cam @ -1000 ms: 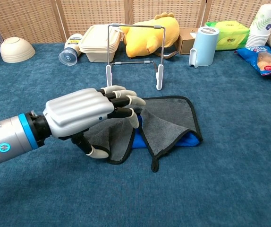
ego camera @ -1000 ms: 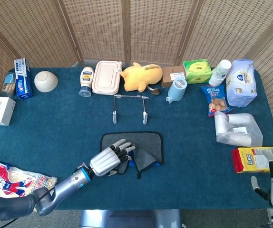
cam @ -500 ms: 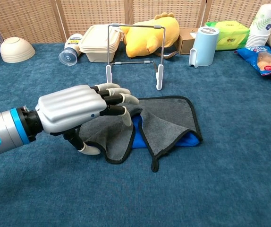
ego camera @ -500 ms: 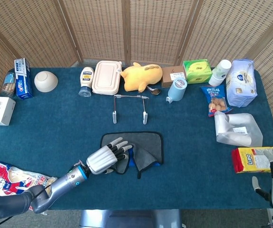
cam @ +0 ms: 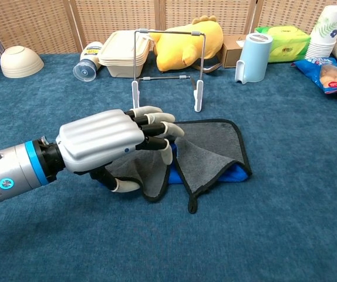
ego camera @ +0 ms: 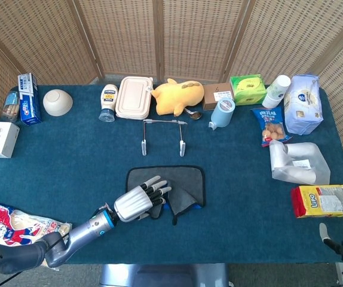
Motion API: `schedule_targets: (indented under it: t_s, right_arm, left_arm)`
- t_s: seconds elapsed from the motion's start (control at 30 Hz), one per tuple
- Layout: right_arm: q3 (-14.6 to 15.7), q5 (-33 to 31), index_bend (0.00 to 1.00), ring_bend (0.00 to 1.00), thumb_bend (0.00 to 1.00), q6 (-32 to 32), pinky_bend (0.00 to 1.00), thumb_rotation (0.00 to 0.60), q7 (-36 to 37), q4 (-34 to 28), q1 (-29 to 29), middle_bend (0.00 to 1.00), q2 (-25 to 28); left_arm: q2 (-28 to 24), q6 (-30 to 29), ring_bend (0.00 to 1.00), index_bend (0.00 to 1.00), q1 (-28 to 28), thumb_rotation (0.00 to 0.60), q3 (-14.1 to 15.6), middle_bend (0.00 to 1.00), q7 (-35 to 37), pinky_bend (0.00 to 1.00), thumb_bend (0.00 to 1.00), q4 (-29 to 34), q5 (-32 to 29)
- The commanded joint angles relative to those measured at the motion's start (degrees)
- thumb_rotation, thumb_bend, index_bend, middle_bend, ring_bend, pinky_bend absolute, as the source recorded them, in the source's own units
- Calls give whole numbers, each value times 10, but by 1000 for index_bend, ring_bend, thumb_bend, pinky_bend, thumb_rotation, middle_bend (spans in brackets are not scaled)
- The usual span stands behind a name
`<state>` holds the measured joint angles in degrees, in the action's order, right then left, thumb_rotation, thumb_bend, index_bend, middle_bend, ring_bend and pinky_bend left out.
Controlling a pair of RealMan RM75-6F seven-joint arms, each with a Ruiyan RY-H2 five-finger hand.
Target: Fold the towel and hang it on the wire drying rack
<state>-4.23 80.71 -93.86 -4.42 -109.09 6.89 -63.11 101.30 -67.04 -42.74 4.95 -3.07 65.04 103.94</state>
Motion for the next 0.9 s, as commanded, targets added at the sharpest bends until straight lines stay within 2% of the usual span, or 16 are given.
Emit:
schedule_targets:
  t_s: [0.03, 0.43, 0.73, 0.9]
  right_arm:
    - [1, 1, 121, 0, 352, -1, 0, 600, 1, 0, 1, 46, 1]
    - [1, 4, 121, 0, 353, -1, 0, 600, -2, -3, 2, 46, 2]
    - [0, 5, 121, 0, 351, -3, 0, 600, -3, -4, 4, 46, 2]
    - [0, 4, 121, 0, 351, 0, 0, 600, -2, -2, 2, 46, 1]
  left_arm:
    - [0, -5, 0, 372, 0, 600, 3, 165, 6, 0, 433, -5, 3]
    - [-5, -8, 0, 489, 5, 600, 8, 209, 13, 0, 488, -7, -2]
    - [-3, -9, 4, 653, 8, 600, 7, 284, 23, 0, 538, -10, -8]
    - [-12, -15, 10, 665, 13, 600, -5, 287, 38, 0, 540, 2, -26]
